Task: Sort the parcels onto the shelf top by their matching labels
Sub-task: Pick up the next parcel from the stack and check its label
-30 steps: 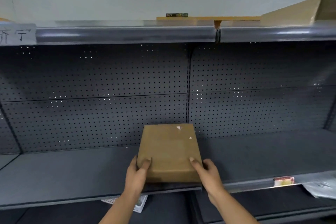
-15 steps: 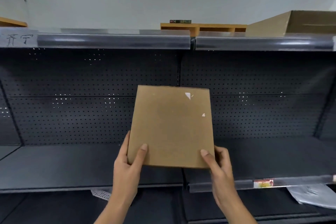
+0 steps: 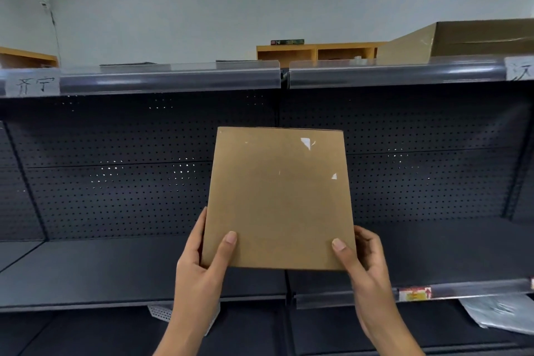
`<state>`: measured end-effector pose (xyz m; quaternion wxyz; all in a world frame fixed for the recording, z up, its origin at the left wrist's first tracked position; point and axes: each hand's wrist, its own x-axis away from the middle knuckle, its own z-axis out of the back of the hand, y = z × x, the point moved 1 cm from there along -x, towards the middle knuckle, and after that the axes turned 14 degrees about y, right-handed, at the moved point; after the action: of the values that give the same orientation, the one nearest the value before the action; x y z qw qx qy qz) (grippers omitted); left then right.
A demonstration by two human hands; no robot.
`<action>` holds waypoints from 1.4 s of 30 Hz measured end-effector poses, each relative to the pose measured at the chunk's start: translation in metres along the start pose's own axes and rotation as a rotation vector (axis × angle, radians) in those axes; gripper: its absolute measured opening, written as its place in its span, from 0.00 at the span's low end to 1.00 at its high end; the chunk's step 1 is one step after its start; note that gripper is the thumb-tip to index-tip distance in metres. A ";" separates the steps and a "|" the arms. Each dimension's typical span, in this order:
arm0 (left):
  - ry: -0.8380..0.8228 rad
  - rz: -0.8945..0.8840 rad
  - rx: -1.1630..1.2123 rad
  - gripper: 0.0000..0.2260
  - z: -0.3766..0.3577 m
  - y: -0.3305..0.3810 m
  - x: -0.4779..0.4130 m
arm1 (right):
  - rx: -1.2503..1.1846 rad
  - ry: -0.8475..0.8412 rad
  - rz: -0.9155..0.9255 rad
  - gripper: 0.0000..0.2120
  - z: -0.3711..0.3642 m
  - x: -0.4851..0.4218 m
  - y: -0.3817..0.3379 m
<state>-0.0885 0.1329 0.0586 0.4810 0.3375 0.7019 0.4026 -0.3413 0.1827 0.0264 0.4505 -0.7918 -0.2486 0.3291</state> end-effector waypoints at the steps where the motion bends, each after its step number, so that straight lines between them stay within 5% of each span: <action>1: 0.001 -0.004 -0.005 0.30 0.000 0.000 0.001 | 0.007 -0.012 0.004 0.27 0.001 -0.001 -0.001; 22: 0.021 -0.045 -0.092 0.31 -0.007 0.002 -0.014 | 0.133 -0.116 0.048 0.26 -0.017 -0.022 -0.021; 29: -0.063 -0.045 -0.170 0.31 -0.007 -0.007 -0.030 | 0.063 -0.081 -0.027 0.43 -0.020 -0.025 -0.025; 36: -0.098 -0.319 -0.337 0.22 -0.038 0.013 0.010 | 0.293 0.093 0.267 0.41 -0.032 -0.006 -0.036; 39: -0.287 -0.170 -0.197 0.30 -0.060 0.036 0.029 | 0.364 0.150 0.381 0.46 -0.041 0.010 -0.034; 42: -0.421 0.058 -0.079 0.49 -0.081 0.051 0.030 | 0.377 0.045 0.509 0.47 -0.047 0.023 -0.029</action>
<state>-0.1698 0.1628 0.1093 0.6180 0.4153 0.5595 0.3642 -0.2944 0.1867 0.0628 0.4980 -0.7383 0.0328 0.4538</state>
